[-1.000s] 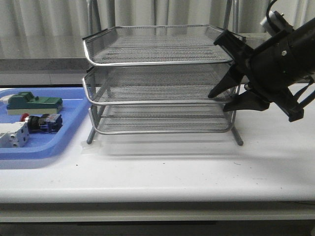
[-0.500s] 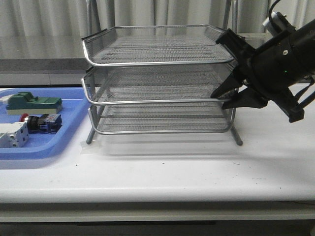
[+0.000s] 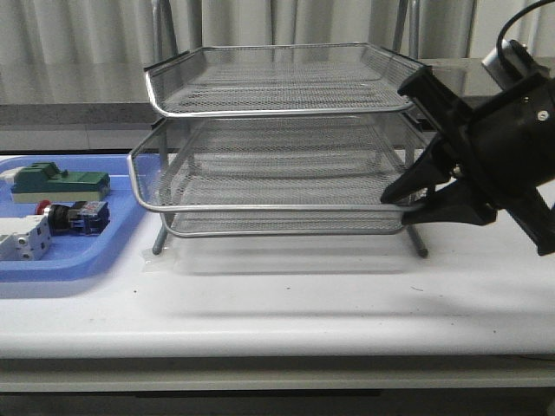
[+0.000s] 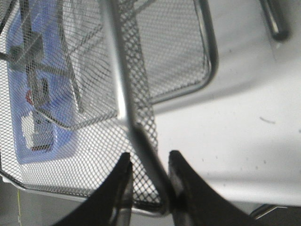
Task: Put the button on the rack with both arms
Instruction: 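Grip the middle tray with the right gripper and pull it outward, then release the pulled-out tray and withdraw the right gripper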
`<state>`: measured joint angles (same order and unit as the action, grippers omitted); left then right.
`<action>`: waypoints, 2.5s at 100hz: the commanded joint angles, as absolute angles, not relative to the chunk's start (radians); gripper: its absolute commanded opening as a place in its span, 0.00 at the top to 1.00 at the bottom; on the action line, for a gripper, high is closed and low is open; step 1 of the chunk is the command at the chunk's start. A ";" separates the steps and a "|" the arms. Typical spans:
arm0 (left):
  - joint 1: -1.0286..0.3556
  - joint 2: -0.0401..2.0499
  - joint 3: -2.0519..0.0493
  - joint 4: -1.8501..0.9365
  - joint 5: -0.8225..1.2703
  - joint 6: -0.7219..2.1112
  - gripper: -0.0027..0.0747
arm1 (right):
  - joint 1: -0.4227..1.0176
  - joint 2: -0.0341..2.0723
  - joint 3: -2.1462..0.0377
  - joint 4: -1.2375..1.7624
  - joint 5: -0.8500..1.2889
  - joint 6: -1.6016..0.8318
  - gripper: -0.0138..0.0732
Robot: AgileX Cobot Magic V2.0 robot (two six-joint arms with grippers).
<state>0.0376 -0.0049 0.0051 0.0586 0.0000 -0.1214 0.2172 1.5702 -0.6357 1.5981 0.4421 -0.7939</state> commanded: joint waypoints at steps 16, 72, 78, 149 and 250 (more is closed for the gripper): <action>0.040 -0.036 0.037 0.052 -0.075 -0.129 0.99 | 0.223 1.444 -0.443 1.472 0.421 -0.842 0.81; 0.040 -0.036 0.037 0.052 -0.075 -0.129 0.99 | 0.223 1.204 -0.351 1.445 0.435 -0.912 0.28; 0.040 -0.036 0.037 0.052 -0.075 -0.129 0.99 | 0.223 1.174 -0.351 1.413 0.442 -0.912 0.28; 0.040 -0.036 0.037 0.052 -0.075 -0.129 0.99 | 0.223 0.921 -0.585 0.199 0.730 -0.024 0.29; 0.040 -0.036 0.037 0.052 -0.075 -0.129 0.99 | 0.223 0.436 -0.643 -0.205 0.815 0.303 0.83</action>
